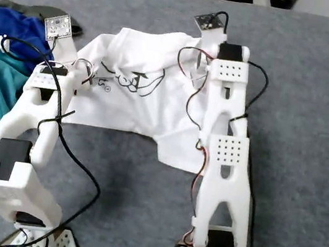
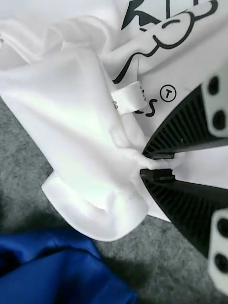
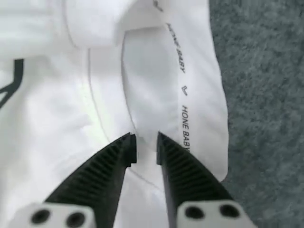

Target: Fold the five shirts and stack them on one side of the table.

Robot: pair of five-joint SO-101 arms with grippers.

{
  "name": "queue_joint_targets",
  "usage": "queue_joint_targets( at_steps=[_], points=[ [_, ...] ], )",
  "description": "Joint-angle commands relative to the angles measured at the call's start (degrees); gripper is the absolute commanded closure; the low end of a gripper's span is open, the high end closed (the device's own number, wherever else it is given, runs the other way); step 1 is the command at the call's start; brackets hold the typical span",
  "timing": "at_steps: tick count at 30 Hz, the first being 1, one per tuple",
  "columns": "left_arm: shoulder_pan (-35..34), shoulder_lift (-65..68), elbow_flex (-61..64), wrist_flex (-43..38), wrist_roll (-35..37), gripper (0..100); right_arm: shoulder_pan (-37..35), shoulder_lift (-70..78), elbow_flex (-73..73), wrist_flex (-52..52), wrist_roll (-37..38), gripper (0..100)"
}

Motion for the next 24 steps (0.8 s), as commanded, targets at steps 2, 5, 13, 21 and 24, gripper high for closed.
queue_joint_targets(
  at_steps=[2, 5, 13, 21, 24],
  points=[
    [-0.35, -1.54, -0.97, -0.79, 0.44, 98, -3.21, -3.3, -4.09, 0.44, -1.49, 82.8],
    [-0.35, -1.54, -0.97, -0.79, 0.44, 98, -4.7, -1.8, -4.18, 0.18, -1.67, 82.8],
    [-0.35, -1.54, -0.88, -0.79, 0.35, 98, -4.09, 1.1, -4.18, 0.62, -1.14, 84.3],
    [-0.26, -1.54, -0.53, -0.7, -1.67, 98, -3.03, 1.19, -3.47, 4.66, 5.54, 99.5],
    [-0.26, -1.54, -0.53, -0.7, -1.76, 98, -0.84, 0.92, -2.68, 6.07, 5.27, 99.7]
  ],
)
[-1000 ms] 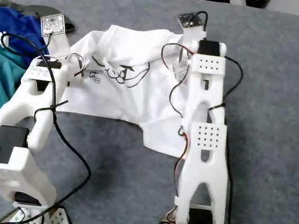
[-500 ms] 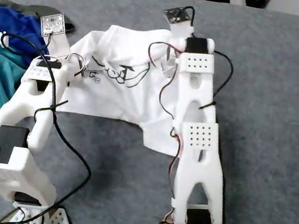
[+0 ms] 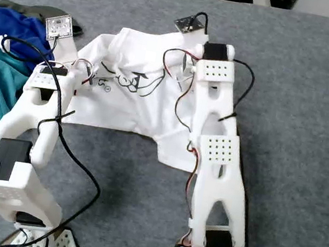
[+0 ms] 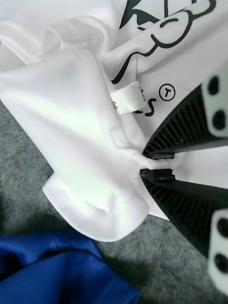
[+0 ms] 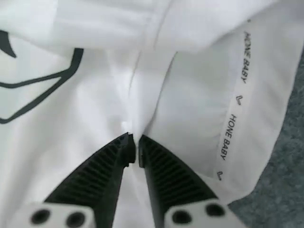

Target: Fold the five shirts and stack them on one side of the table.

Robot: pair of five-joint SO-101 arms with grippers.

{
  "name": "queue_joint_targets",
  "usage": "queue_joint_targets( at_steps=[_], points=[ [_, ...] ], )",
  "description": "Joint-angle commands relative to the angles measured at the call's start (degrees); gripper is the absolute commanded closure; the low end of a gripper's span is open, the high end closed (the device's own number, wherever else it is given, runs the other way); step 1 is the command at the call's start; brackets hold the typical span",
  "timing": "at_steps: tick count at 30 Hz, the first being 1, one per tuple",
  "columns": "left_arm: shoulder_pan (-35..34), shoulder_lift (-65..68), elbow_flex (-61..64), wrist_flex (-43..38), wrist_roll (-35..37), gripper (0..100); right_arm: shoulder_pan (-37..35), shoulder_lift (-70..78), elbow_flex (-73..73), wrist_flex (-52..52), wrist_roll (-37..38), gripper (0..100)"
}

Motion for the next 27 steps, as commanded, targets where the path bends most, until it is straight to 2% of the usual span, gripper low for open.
queue_joint_targets(
  at_steps=[1, 10, 19, 27],
  points=[
    [-0.26, -1.54, -0.53, -0.62, -0.53, 98, 3.47, -0.92, -0.48, 2.2, 0.7, 99.7],
    [-0.44, -2.07, -0.44, -0.26, -0.7, 98, 13.76, -2.77, 6.37, 6.15, 4.66, 99.7],
    [0.18, -2.07, -0.97, 1.49, -0.7, 98, 15.69, -25.98, 42.07, 5.8, 12.84, 99.7],
    [1.23, -2.07, -0.79, 1.58, -0.79, 98, 18.51, -46.73, 65.63, -4.66, 16.88, 99.6]
  ],
)
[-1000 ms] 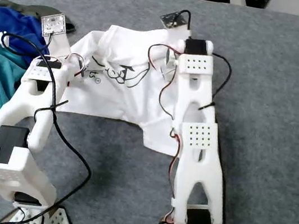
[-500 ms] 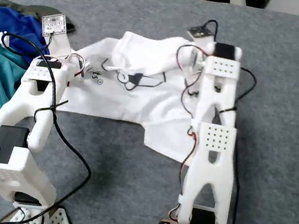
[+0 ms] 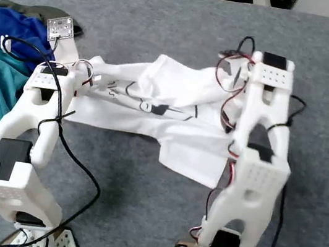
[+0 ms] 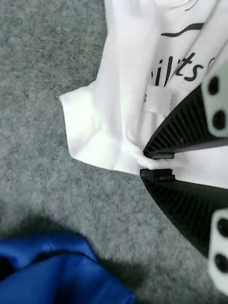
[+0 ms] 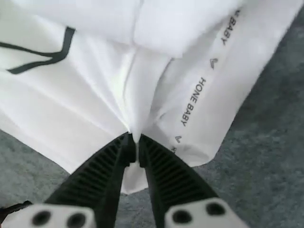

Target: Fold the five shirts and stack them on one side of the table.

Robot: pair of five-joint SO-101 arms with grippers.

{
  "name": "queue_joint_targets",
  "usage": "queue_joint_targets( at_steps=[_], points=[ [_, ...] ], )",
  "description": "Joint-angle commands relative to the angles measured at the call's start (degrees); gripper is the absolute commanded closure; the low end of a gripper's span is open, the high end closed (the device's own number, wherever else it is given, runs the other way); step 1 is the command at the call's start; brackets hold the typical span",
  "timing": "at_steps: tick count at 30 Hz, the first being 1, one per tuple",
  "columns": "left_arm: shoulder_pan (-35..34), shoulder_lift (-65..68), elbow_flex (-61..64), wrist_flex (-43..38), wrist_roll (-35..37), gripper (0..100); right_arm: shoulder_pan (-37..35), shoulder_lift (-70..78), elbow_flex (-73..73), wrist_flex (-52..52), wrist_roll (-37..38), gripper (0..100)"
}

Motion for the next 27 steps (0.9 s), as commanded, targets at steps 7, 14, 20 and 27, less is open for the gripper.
queue_joint_targets(
  at_steps=[7, 14, 20, 27],
  points=[
    [1.14, -2.07, -0.88, 0.09, -0.53, 98, 1.19, -20.7, 11.56, -10.9, -3.87, 87.3],
    [1.05, -1.89, -0.97, 0.09, -0.53, 98, -5.41, -24.57, 6.81, -15.74, -12.66, 85.1],
    [2.37, -1.98, -0.88, 0.53, -0.62, 98, -12.88, -9.54, -5.93, -18.02, -16.62, 85.0],
    [7.47, -2.86, -0.79, 4.22, -2.02, 98, -13.41, 17.63, -30.37, -10.9, -20.31, 85.3]
  ],
)
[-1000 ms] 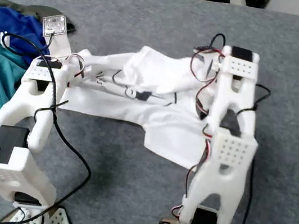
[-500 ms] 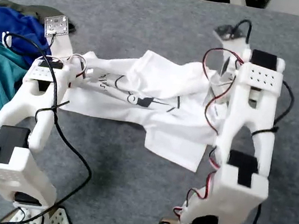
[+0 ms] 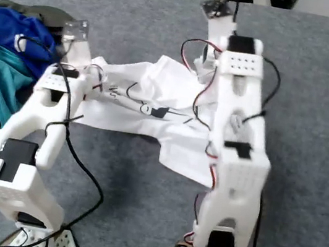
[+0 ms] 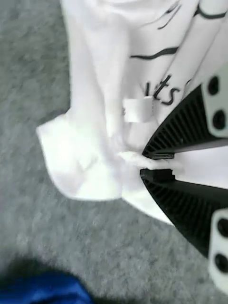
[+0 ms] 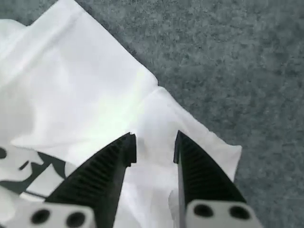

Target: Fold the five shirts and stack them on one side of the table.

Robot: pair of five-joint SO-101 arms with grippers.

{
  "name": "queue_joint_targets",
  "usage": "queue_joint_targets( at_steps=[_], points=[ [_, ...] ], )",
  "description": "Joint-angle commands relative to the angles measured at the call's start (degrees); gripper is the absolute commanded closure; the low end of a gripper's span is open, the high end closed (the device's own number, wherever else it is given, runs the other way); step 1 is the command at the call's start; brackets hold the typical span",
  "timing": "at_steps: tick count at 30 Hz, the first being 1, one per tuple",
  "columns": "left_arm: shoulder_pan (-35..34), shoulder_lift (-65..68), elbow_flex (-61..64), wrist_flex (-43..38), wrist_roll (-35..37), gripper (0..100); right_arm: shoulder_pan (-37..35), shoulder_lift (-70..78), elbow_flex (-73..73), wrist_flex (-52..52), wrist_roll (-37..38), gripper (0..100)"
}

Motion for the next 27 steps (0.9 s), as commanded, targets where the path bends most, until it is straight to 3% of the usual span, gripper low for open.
queue_joint_targets(
  at_steps=[1, 4, 7, 8, 11, 14, 20, 27],
  points=[
    [2.55, -3.82, -0.44, 1.23, -0.26, 98, -0.66, 12.35, -15.87, 6.77, -0.97, 85.3],
    [4.31, -7.08, 2.64, 0.44, -0.26, 98, -0.22, 21.85, -28.79, 14.77, -0.88, 85.7],
    [6.68, -10.07, 7.12, -1.85, -0.26, 98, 1.45, 29.14, -40.75, 20.75, -0.88, 95.6],
    [7.65, -11.12, 8.35, -2.37, -0.26, 98, 1.98, 30.73, -43.56, 21.45, -0.88, 99.8],
    [9.67, -14.2, 10.73, -2.73, -0.26, 98, 3.47, 31.52, -44.97, 21.45, -0.79, 99.5],
    [10.02, -15.16, 11.69, -3.78, 1.32, 98, 4.35, 28.97, -38.46, 21.54, -0.62, 99.7],
    [10.02, -15.08, 12.66, -5.19, 2.2, 98, 5.32, 13.49, -12.26, 21.45, 2.73, 99.7],
    [12.48, -15.34, 13.36, -5.1, -0.88, 98, 5.41, -6.99, 12.26, 18.11, 8.26, 99.7]
  ],
)
